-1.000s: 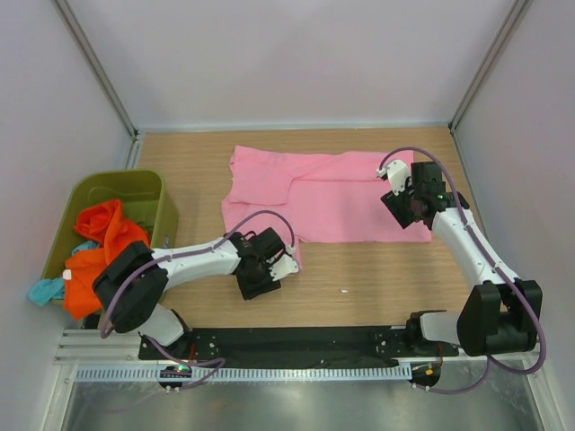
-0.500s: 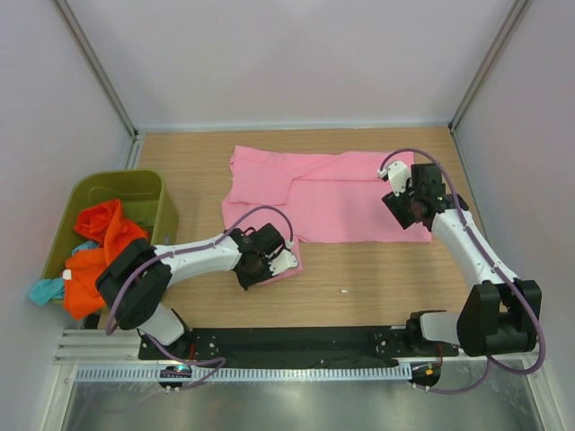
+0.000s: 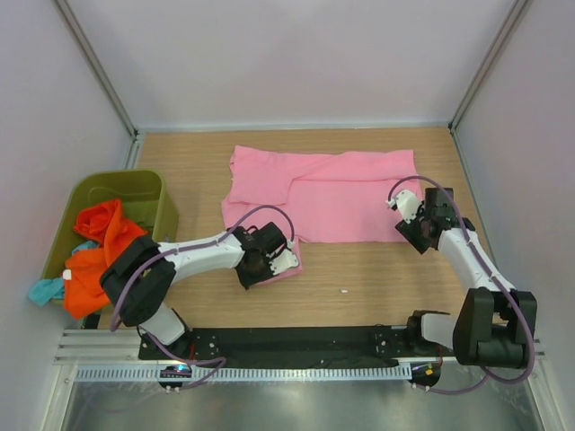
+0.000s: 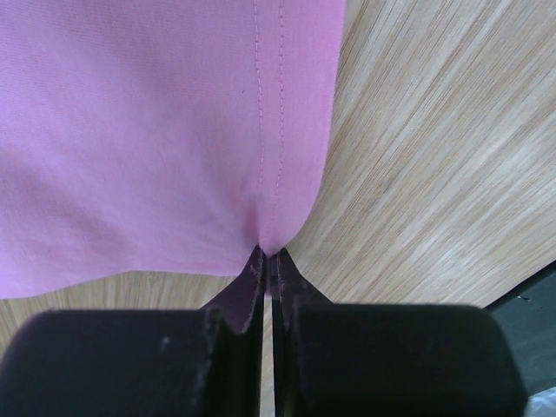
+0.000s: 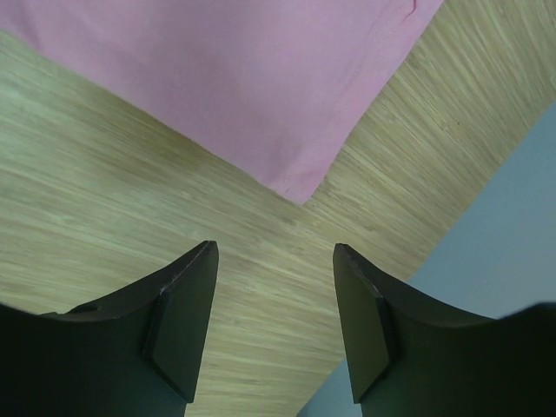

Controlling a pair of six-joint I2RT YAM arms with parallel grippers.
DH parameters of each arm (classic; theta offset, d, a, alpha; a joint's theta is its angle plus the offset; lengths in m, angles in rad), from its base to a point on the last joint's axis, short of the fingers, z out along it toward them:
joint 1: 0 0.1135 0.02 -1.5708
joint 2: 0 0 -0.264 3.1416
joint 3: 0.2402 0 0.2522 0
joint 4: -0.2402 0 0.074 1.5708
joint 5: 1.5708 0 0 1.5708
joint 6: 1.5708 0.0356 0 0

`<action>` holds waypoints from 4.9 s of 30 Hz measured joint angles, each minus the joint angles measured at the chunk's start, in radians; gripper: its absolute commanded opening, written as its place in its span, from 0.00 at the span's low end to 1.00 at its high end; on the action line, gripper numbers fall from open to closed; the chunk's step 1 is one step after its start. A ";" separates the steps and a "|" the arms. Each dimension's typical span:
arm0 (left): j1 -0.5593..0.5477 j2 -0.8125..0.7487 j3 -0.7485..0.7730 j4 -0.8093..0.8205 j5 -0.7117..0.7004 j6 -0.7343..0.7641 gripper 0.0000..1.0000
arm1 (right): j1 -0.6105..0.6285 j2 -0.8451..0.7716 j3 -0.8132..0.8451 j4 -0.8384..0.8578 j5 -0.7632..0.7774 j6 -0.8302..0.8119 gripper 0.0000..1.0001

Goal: Fold and stack the t-shirts
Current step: Fold the tshirt

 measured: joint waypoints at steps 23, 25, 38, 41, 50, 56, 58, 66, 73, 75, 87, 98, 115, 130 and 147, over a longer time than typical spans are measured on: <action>0.000 0.042 0.043 -0.038 -0.002 -0.029 0.00 | -0.214 0.370 0.243 -0.008 -0.141 0.091 0.50; 0.000 0.043 0.043 -0.038 -0.002 -0.030 0.00 | -0.214 0.372 0.245 -0.028 -0.159 0.100 0.50; 0.002 0.044 0.044 -0.038 -0.002 -0.037 0.00 | -0.230 0.383 0.246 -0.103 -0.217 0.148 0.49; 0.002 0.044 0.045 -0.038 -0.002 -0.041 0.00 | -0.242 0.397 0.246 -0.103 -0.220 0.158 0.49; 0.002 0.044 0.045 -0.038 -0.002 -0.045 0.00 | -0.254 0.473 0.268 -0.110 -0.247 0.190 0.43; 0.002 0.045 0.045 -0.038 -0.002 -0.049 0.00 | -0.257 0.483 0.273 -0.111 -0.256 0.201 0.40; 0.002 0.045 0.045 -0.038 -0.002 -0.049 0.00 | -0.260 0.483 0.276 -0.113 -0.258 0.204 0.27; 0.002 0.047 0.047 -0.040 -0.004 -0.048 0.00 | -0.271 0.483 0.296 -0.127 -0.269 0.215 0.02; 0.019 0.012 0.048 -0.051 -0.029 -0.013 0.00 | -0.274 0.424 0.413 -0.226 -0.314 0.224 0.01; 0.041 -0.029 0.053 -0.062 -0.051 0.014 0.00 | -0.274 0.391 0.471 -0.251 -0.334 0.231 0.02; 0.223 -0.058 0.358 -0.066 -0.160 0.222 0.00 | -0.274 0.363 0.586 -0.277 -0.419 0.328 0.02; 0.266 0.146 0.687 -0.074 -0.159 0.282 0.00 | -0.266 0.428 0.661 -0.271 -0.455 0.383 0.01; 0.408 0.711 1.412 -0.138 -0.165 0.361 0.00 | -0.170 0.800 1.065 -0.206 -0.440 0.451 0.02; 0.467 0.826 1.496 -0.109 -0.224 0.375 0.00 | -0.075 0.998 1.189 -0.158 -0.346 0.450 0.01; 0.506 0.827 1.496 -0.027 -0.267 0.376 0.00 | -0.111 1.000 1.199 -0.127 -0.289 0.450 0.02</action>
